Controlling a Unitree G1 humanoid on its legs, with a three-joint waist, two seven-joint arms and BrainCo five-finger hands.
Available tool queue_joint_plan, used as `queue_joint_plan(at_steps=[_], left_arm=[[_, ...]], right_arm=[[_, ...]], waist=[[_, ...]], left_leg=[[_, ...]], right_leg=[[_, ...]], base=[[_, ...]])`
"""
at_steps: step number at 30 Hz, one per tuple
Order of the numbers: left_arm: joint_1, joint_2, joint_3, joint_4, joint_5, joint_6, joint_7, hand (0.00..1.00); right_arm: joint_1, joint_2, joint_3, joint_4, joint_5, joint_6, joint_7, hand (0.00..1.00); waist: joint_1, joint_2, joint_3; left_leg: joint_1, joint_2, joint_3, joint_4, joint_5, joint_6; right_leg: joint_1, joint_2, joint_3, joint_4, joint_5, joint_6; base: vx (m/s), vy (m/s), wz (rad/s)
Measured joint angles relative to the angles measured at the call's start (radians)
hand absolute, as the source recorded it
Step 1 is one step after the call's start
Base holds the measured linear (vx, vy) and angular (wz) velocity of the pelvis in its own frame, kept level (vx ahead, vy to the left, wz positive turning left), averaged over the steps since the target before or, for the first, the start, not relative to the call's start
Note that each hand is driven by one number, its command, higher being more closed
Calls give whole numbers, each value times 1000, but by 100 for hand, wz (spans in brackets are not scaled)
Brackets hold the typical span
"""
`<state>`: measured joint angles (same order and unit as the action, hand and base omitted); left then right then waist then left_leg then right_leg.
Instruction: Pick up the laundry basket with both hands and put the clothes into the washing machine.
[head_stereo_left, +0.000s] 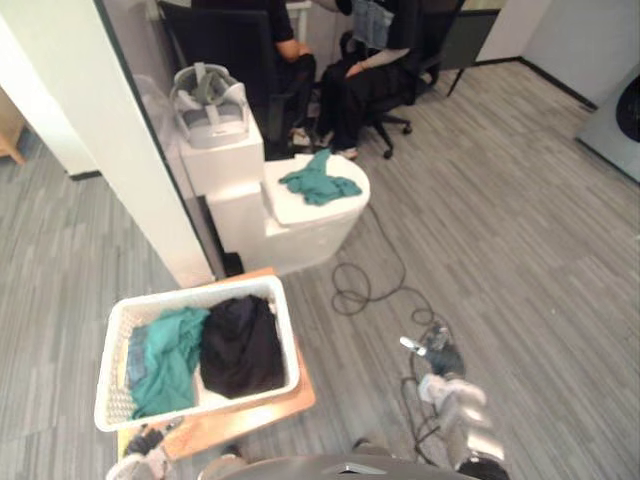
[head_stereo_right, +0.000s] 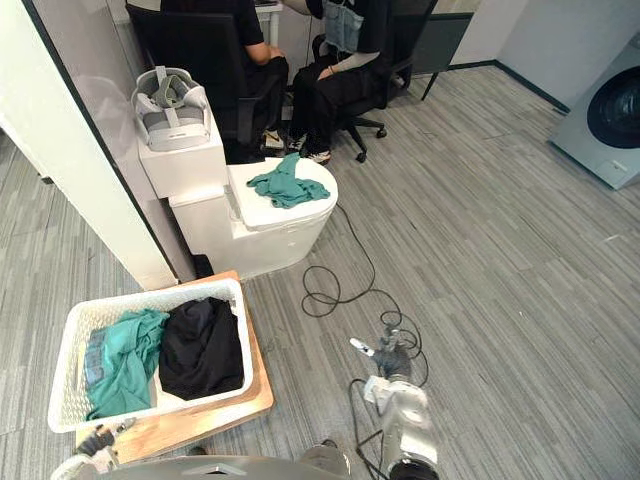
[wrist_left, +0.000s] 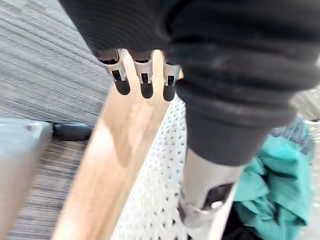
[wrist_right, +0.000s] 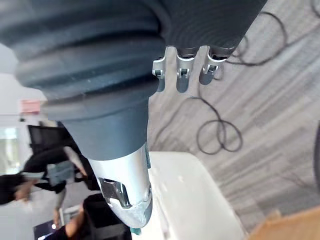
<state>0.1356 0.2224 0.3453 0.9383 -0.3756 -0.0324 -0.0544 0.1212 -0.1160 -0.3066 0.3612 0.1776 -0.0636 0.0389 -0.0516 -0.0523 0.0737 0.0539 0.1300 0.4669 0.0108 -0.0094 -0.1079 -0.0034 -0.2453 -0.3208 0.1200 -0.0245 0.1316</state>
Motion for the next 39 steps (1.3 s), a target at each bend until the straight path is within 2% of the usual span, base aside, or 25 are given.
queue_joint_plan(at_steps=[2,3,5,7,12,17,23,28,30,36,39], left_arm=[[49,34,-25,-115,-17,-6,-27,0],[89,75,-47,-216,-38,-15,-71,0],[137,115,-67,-278,-57,-30,-117,0],[175,138,-88,-300,-57,-37,-181,0],[244,147,-174,-293,-56,-38,-264,0],[272,149,-228,-205,-48,-31,-290,0],[284,147,-239,-222,-34,-30,-300,0],[315,147,-170,-475,-78,-35,-298,0],[314,148,-111,-587,-126,-63,-297,0],[306,160,28,-716,-152,-99,-280,0],[300,179,82,-732,-151,-105,-276,0]], right_arm=[[29,-16,-31,-69,-28,-3,2,0],[55,-33,-55,-116,-29,-9,7,0],[87,-56,-58,-162,-29,-22,27,0],[128,-72,-58,-206,-30,-33,58,0],[185,-97,-46,-234,-40,-51,114,0],[206,-129,-14,-246,-60,-53,135,0],[222,-131,-11,-375,-61,-67,136,0],[231,-131,-11,-525,-62,-93,137,0],[230,-131,-9,-556,-58,-112,147,0],[227,-138,12,-621,-55,-128,182,0],[227,-183,16,-620,-48,-128,201,0]], waist=[[-4,-2,-2],[-7,-1,-4],[-8,3,-9],[-9,16,-13],[-13,37,-28],[-16,49,-36],[-23,53,-39],[-35,46,-47],[-36,38,-51],[-31,39,-50],[-22,42,-48]], left_leg=[[0,-2,-3,-15,10,1],[-1,-7,-5,-34,21,2],[-2,-14,-5,-55,35,4],[-5,-20,-10,-81,53,6],[-19,-20,-39,-88,68,10],[-23,-18,-41,-88,69,9],[-27,-17,-39,-88,70,8],[-48,-18,-45,-88,73,12],[-45,-18,-52,-88,73,12],[-51,-17,-55,-94,71,13],[-51,-18,-55,-95,72,14]], right_leg=[[-1,0,-14,-3,0,0],[-5,0,-21,-8,0,1],[-13,0,-23,-18,0,1],[-19,0,-30,-24,3,7],[-18,2,-56,-31,4,17],[-16,5,-60,-40,6,20],[-15,8,-60,-53,19,20],[-8,13,-72,-85,41,18],[6,15,-76,-94,45,16],[17,16,-80,-99,48,15],[18,16,-83,-100,47,15]], base=[[-12,-11,6],[-33,-3,5],[-46,2,-1],[-46,2,6],[-32,-8,15],[-4,-1,1],[0,0,0],[16,0,5],[10,0,11],[-18,4,4],[-23,6,3]])
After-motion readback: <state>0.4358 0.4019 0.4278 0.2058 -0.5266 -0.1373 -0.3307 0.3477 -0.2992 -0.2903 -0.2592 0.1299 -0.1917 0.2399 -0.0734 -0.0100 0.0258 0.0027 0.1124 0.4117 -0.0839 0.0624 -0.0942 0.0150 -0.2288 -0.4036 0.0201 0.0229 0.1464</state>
